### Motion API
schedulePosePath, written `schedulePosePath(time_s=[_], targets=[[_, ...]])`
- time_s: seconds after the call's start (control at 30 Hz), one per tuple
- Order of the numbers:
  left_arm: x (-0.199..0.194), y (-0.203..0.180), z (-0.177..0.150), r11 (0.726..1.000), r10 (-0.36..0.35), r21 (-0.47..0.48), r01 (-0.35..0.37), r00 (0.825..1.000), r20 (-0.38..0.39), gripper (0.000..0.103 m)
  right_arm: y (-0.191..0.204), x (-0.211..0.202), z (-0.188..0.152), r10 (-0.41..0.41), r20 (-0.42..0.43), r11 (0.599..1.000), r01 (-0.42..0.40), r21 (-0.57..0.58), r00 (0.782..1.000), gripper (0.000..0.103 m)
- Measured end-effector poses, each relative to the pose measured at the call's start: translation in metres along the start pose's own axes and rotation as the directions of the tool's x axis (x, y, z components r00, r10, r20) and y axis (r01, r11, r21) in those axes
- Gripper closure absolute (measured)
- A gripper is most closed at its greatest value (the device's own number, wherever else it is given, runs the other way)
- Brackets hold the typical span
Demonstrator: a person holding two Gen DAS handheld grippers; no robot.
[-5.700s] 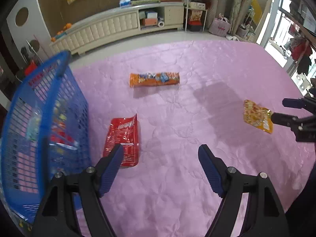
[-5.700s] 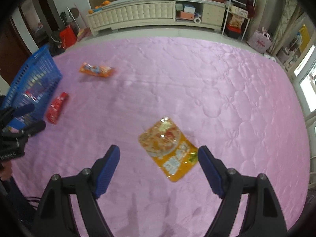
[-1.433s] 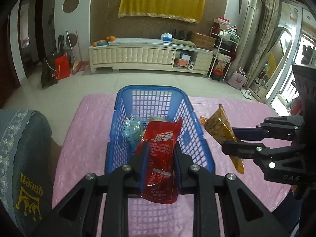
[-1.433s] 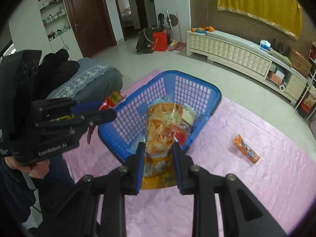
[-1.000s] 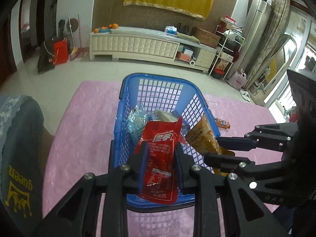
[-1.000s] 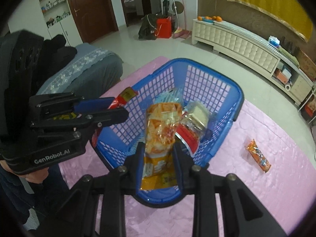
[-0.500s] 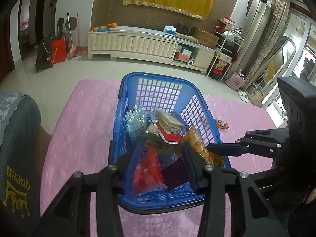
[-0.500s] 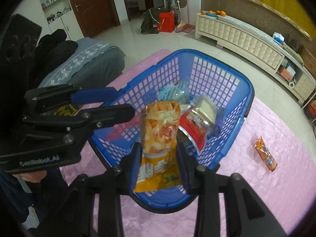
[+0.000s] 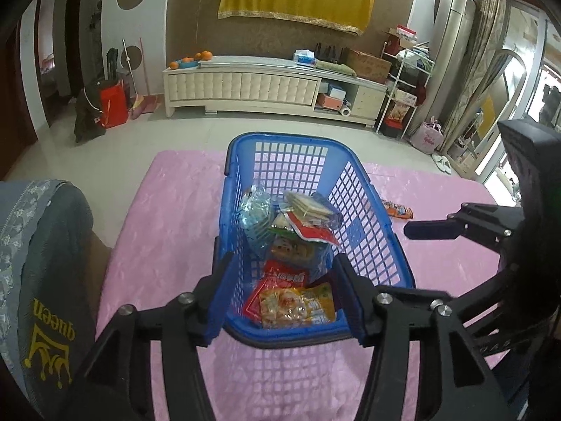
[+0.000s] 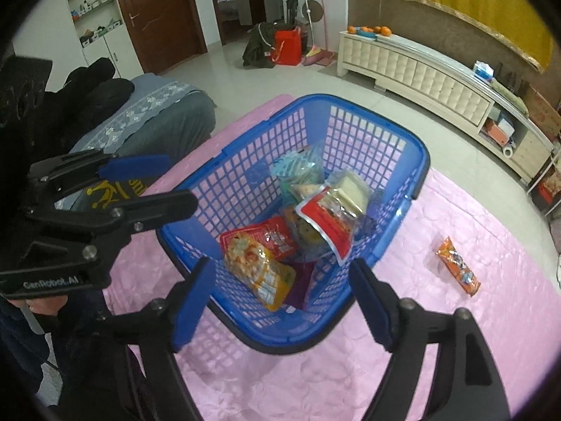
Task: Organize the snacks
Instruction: 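Move the right tool toward the orange sausage stick on the bed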
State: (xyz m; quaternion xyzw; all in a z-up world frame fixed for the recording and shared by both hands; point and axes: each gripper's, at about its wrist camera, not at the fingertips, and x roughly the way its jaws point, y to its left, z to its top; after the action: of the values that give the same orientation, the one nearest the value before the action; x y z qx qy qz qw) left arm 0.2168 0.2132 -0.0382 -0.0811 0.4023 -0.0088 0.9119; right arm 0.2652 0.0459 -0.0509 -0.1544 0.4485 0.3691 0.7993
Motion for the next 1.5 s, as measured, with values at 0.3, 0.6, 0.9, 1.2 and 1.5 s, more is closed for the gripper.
schedulePosePath(time_s=[0.3,0.6,0.9,1.2,1.5], targets=[[-0.006,-0.020,0.000,0.999,-0.004,0.037,0.004,1.000,-0.003,0.049,-0.014,-0.019,-0.011,-0.007,0.015,0.999,0.007,0.032,1.000,0.020],[-0.005,-0.051,0.016,0.994,0.029,0.103,-0.028,1.000,-0.010,0.032,-0.047,-0.049,-0.008,-0.035,0.057,0.998,0.032,0.058,0.998,0.020],[0.009,-0.062,0.047,0.992,0.059,0.109,-0.054,0.997,-0.042,0.029,-0.087,-0.071,0.006,-0.074,0.093,0.995,0.067,0.080,0.993,0.020],[0.035,-0.051,0.078,0.996,0.074,0.056,-0.068,0.992,-0.101,0.029,-0.138,-0.067,0.012,-0.086,0.089,0.989,0.075,0.127,0.992,0.019],[0.088,-0.046,0.087,0.996,0.087,0.036,-0.082,0.979,-0.186,0.029,-0.192,-0.014,0.004,-0.043,0.006,0.985,0.042,0.169,0.999,0.019]])
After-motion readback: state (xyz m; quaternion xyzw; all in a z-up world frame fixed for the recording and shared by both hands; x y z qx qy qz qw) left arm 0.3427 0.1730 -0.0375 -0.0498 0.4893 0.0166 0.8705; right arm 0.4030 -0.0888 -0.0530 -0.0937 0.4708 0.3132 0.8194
